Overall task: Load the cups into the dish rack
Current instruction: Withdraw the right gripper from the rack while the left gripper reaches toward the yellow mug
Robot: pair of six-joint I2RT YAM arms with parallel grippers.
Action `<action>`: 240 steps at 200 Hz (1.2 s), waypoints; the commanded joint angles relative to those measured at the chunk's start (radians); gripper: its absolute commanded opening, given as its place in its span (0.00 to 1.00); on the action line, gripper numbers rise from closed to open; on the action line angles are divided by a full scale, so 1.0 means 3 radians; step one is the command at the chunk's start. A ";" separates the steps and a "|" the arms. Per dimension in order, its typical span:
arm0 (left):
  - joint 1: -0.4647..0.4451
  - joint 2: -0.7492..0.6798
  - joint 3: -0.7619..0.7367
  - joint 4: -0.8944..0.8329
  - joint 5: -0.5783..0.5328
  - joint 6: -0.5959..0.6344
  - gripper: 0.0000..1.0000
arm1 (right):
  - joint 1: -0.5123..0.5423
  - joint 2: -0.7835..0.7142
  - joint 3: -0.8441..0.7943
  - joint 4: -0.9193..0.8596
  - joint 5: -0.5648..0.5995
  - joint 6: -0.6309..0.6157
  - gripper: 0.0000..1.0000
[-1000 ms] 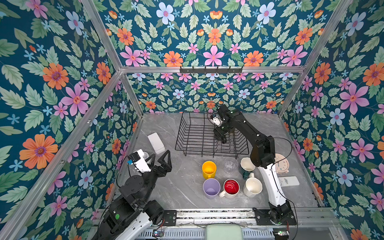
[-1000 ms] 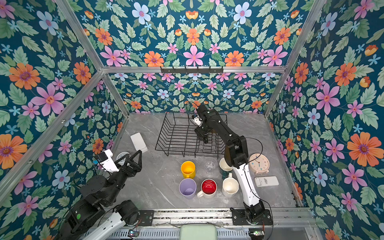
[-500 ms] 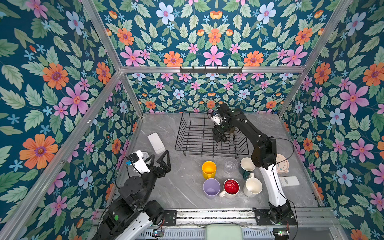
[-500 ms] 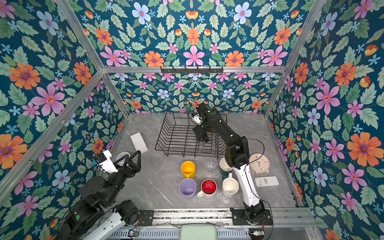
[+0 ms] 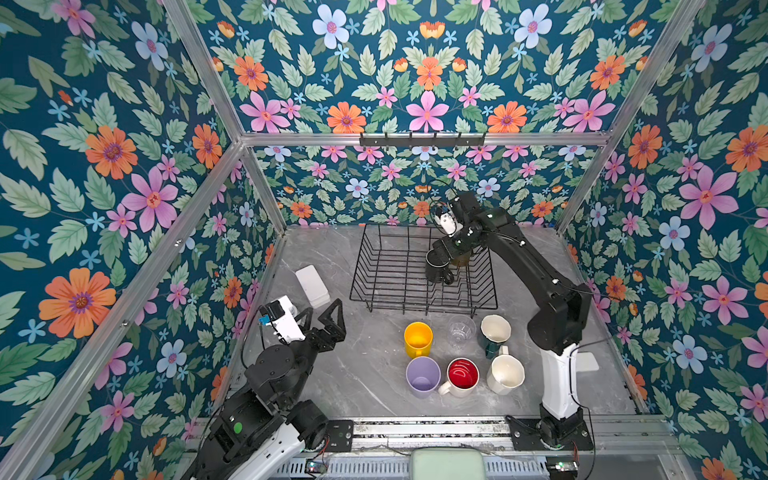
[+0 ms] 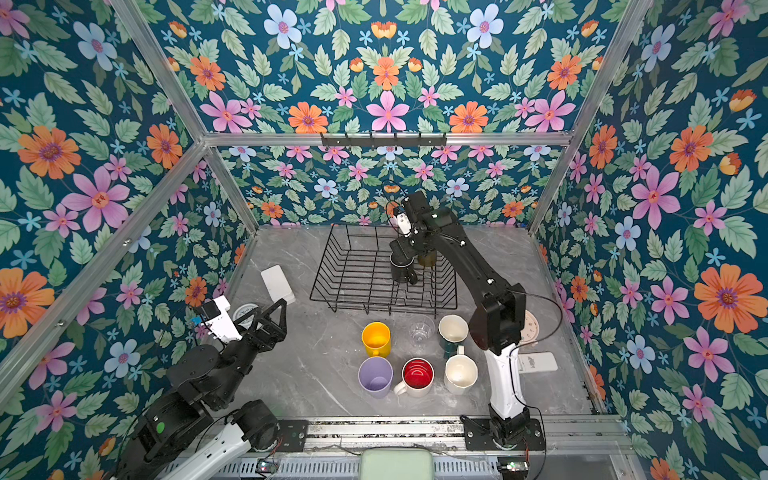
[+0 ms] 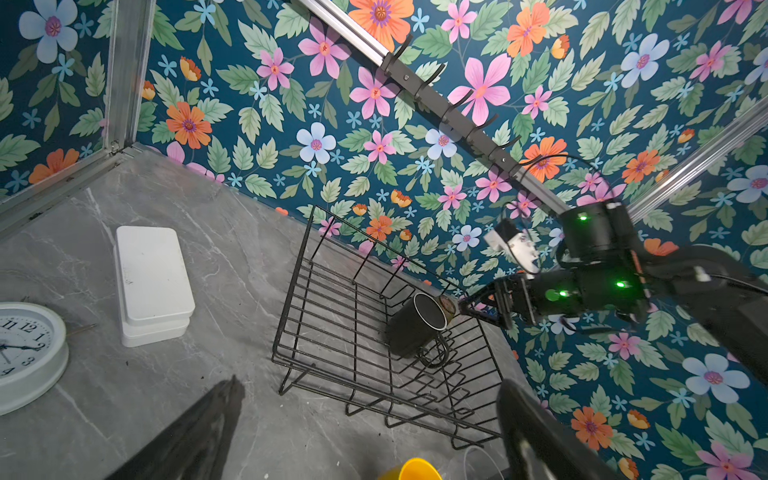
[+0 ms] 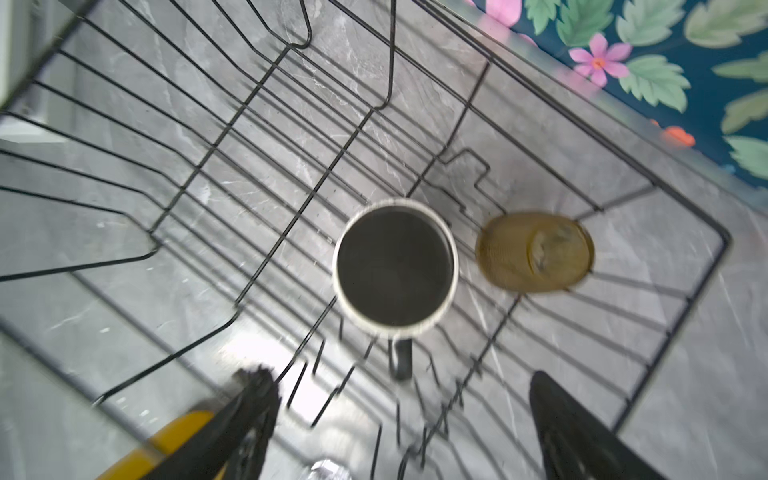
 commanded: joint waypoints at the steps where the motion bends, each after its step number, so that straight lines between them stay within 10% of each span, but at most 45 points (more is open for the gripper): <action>1: 0.0001 0.0170 0.0091 -0.0117 0.0076 0.0065 0.97 | 0.0006 -0.0482 -0.0533 0.0293 0.0037 0.0384 0.94; 114: 0.0000 0.1321 0.0523 -0.0530 0.1113 0.0333 0.89 | 0.0007 -0.2687 -0.2871 0.0580 0.0297 0.1340 0.93; 240: -0.0005 0.2325 0.0415 -0.0296 0.2187 0.0215 0.74 | 0.0006 -0.3077 -0.3386 0.0584 0.0126 0.1556 0.92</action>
